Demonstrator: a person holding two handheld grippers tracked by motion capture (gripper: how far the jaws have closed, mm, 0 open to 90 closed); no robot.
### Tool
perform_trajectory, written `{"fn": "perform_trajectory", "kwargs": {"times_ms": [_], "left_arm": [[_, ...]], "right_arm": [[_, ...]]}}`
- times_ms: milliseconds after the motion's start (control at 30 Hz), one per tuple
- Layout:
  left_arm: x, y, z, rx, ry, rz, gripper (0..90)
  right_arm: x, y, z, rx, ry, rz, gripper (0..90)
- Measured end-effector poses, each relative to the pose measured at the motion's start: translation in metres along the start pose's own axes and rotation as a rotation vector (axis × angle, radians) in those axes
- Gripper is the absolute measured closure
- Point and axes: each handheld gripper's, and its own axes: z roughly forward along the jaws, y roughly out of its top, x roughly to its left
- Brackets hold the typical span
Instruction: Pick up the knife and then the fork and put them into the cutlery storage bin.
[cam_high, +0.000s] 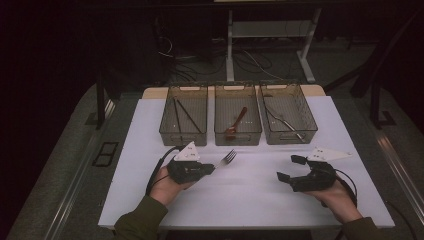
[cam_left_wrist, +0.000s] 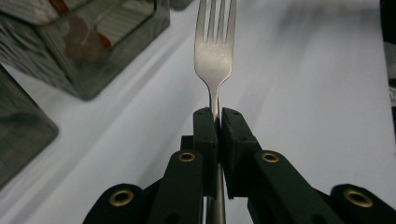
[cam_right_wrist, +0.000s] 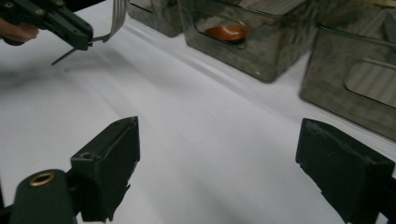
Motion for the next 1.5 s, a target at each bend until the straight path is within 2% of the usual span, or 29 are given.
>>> {"fn": "perform_trajectory", "kwargs": {"times_ms": [167,233,333,433,500,767,867,1000,1167,1267,1367,1400,1500], "left_arm": [[-0.004,0.010,-0.005,-0.064,0.007,-0.003,84.4],[-0.006,0.013,-0.004,-0.083,0.006,-0.018,84.4],[-0.008,0.016,-0.002,-0.095,0.019,-0.031,84.4],[-0.010,0.019,0.002,-0.103,0.037,-0.048,84.4],[-0.011,0.022,0.004,-0.107,0.046,-0.046,84.4],[-0.017,0.028,0.014,-0.116,0.068,-0.049,84.4],[-0.019,0.029,0.016,-0.111,0.085,-0.038,84.4],[-0.020,0.030,0.019,-0.109,0.094,-0.032,84.4],[-0.019,0.031,0.023,-0.110,0.108,-0.037,84.3],[-0.018,0.031,0.023,-0.125,0.111,-0.053,83.8],[-0.017,0.029,0.022,-0.125,0.114,-0.055,78.8],[-0.016,0.028,0.022,-0.127,0.115,-0.063,74.1],[-0.014,0.022,0.015,-0.124,0.115,-0.070,68.0]], "right_arm": [[0.010,0.014,0.010,-0.005,0.031,-0.016,14.1],[0.014,0.020,0.015,-0.014,0.049,-0.009,17.0],[0.017,0.030,0.020,-0.032,0.071,0.001,24.1],[0.018,0.038,0.024,-0.051,0.105,0.034,32.5],[0.019,0.044,0.028,-0.067,0.129,0.046,37.1],[0.027,0.065,0.046,-0.094,0.178,0.059,47.4],[0.031,0.071,0.055,-0.097,0.198,0.061,50.8],[0.033,0.077,0.068,-0.099,0.195,0.079,58.3],[0.030,0.081,0.076,-0.132,0.186,0.115,79.6],[0.026,0.084,0.077,-0.147,0.194,0.131,87.0],[0.023,0.087,0.077,-0.149,0.202,0.131,87.7],[0.021,0.088,0.076,-0.151,0.193,0.132,87.8],[0.010,0.094,0.066,-0.162,0.157,0.122,87.8]]}}
